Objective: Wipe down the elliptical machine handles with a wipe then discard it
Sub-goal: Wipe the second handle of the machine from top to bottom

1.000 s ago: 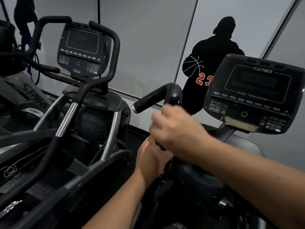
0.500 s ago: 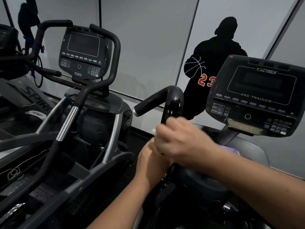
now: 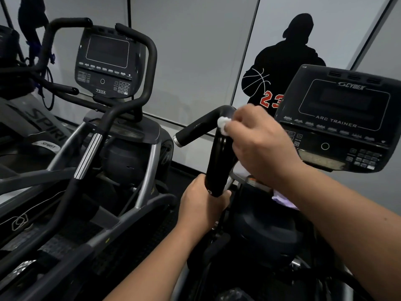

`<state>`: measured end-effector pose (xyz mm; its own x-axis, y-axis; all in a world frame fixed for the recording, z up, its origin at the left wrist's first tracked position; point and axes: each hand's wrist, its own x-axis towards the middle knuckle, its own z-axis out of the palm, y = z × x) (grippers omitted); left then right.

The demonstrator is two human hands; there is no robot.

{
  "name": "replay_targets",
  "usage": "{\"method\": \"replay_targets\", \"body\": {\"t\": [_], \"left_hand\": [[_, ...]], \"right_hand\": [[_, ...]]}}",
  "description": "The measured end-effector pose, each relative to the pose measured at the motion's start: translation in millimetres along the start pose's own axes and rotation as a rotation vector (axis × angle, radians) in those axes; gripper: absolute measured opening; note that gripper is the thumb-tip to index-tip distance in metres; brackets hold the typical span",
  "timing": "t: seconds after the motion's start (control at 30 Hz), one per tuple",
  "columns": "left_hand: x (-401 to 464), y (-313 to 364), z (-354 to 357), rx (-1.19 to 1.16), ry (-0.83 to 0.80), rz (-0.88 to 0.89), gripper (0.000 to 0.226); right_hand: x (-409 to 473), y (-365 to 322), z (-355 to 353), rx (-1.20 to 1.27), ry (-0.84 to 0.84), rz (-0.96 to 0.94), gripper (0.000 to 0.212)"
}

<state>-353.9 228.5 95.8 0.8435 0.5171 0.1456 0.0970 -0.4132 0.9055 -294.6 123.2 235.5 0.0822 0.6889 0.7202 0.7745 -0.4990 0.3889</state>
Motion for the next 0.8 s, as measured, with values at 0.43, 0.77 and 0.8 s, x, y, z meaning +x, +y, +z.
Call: {"method": "replay_targets", "body": {"t": [0.43,0.77,0.8], "left_hand": [[0,-3,0,-0.039,-0.029,0.003,0.033],[-2,-5,-2,-0.090,-0.008,0.044,0.032],[-2,-5,-2,-0.085,-0.012,0.041,0.032]], "right_hand": [[-15,-25,14,0.247,0.160,0.288,0.016],[2,12,26,0.469,0.139,0.643,0.020],[-5,4,26,0.503,0.153,0.672,0.019]]}}
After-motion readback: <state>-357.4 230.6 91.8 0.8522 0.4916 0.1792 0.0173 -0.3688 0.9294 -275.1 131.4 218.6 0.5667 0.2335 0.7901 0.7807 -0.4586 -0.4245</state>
